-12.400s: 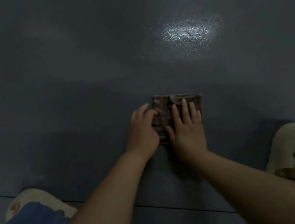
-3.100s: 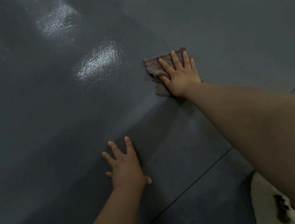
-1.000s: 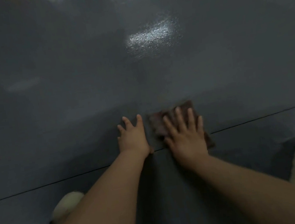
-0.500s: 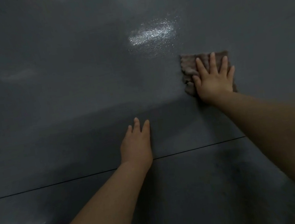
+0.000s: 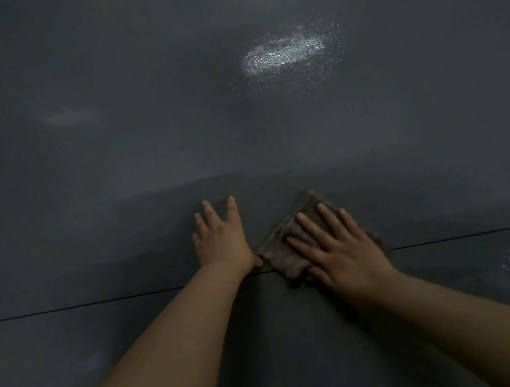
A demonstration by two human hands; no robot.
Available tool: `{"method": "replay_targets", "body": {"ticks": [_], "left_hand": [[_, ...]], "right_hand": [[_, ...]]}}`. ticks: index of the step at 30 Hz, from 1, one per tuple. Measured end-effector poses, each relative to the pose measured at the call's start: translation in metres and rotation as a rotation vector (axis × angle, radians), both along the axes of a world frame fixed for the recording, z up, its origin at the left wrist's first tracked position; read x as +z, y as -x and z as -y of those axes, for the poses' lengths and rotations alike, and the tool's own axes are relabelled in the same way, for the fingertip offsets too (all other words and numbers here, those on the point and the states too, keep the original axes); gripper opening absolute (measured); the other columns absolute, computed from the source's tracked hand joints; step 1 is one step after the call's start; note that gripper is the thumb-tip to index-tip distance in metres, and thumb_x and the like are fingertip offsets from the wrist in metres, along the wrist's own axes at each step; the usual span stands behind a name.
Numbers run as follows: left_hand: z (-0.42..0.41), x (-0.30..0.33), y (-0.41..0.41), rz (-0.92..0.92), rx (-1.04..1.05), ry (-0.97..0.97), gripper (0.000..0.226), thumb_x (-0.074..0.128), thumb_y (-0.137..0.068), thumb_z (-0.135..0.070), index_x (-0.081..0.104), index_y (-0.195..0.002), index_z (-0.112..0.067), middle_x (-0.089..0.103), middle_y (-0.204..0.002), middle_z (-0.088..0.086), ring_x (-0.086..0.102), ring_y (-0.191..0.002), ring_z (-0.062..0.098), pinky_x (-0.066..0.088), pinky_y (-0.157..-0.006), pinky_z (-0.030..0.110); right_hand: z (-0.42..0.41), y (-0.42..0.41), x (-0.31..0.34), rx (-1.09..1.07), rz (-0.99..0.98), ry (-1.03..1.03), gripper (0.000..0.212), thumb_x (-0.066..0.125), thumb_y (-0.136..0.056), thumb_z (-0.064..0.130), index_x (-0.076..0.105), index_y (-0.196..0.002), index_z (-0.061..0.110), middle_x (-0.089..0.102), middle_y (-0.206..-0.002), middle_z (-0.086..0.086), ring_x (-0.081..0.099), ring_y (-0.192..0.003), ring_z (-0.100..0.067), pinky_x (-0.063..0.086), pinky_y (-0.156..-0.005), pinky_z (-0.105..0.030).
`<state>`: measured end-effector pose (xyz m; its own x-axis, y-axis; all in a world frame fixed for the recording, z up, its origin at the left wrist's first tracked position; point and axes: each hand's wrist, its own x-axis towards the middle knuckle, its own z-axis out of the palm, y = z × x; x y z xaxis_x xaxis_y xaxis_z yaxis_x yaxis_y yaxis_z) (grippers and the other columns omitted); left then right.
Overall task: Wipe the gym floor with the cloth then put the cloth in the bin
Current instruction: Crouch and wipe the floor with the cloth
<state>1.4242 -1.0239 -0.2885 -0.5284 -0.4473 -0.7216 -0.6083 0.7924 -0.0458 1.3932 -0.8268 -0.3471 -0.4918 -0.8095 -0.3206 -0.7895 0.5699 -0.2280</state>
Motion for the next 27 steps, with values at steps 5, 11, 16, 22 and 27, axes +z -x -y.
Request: {"method": "replay_targets", "body": {"ticks": [5,11,16,22,27], "left_hand": [[0.002,-0.002,-0.001,-0.019,0.015,-0.023,0.124,0.082,-0.070,-0.037,-0.012,-0.150,-0.025,-0.021,-0.155,0.016,-0.009,-0.145,0.035,0.011,-0.116,0.045],[0.005,-0.007,-0.004,-0.061,0.016,-0.022,0.126,0.084,-0.067,-0.036,-0.009,-0.151,-0.026,-0.019,-0.156,0.014,-0.008,-0.145,0.035,0.011,-0.116,0.046],[0.007,-0.008,-0.006,-0.068,0.013,-0.013,0.125,0.083,-0.066,-0.041,-0.007,-0.151,-0.024,-0.016,-0.157,0.011,-0.006,-0.146,0.032,0.010,-0.115,0.052],[0.013,-0.009,-0.014,-0.114,0.018,-0.038,0.124,0.081,-0.066,-0.047,-0.006,-0.151,-0.020,-0.017,-0.158,0.004,-0.006,-0.146,0.028,0.015,-0.112,0.057],[0.014,-0.010,-0.014,-0.110,0.001,-0.040,0.126,0.081,-0.067,-0.048,-0.009,-0.150,-0.018,-0.019,-0.157,0.006,-0.008,-0.146,0.029,0.016,-0.112,0.057]], "right_hand": [[0.009,0.078,0.001,-0.392,-0.089,-0.092,0.066,0.007,-0.089,0.055,0.015,-0.150,0.030,0.007,-0.160,-0.006,0.001,-0.145,-0.039,0.000,-0.115,-0.049],[0.071,0.110,0.006,-0.682,-0.012,-0.127,0.057,0.021,-0.100,0.045,0.003,-0.152,0.031,-0.014,-0.159,-0.005,-0.016,-0.142,-0.040,-0.009,-0.112,-0.056],[0.081,0.038,0.000,-0.246,-0.063,-0.035,0.058,0.025,-0.093,0.049,0.031,-0.147,0.029,0.019,-0.157,-0.010,0.012,-0.141,-0.046,0.006,-0.112,-0.057],[0.031,0.011,-0.004,-0.176,-0.069,-0.049,0.059,0.031,-0.086,0.049,0.034,-0.140,0.028,0.040,-0.148,-0.009,0.025,-0.136,-0.040,0.016,-0.109,-0.051],[0.088,0.092,0.000,-0.594,-0.073,-0.106,0.060,0.014,-0.096,0.053,0.009,-0.151,0.032,-0.006,-0.160,-0.003,-0.010,-0.144,-0.038,-0.006,-0.114,-0.052]]}}
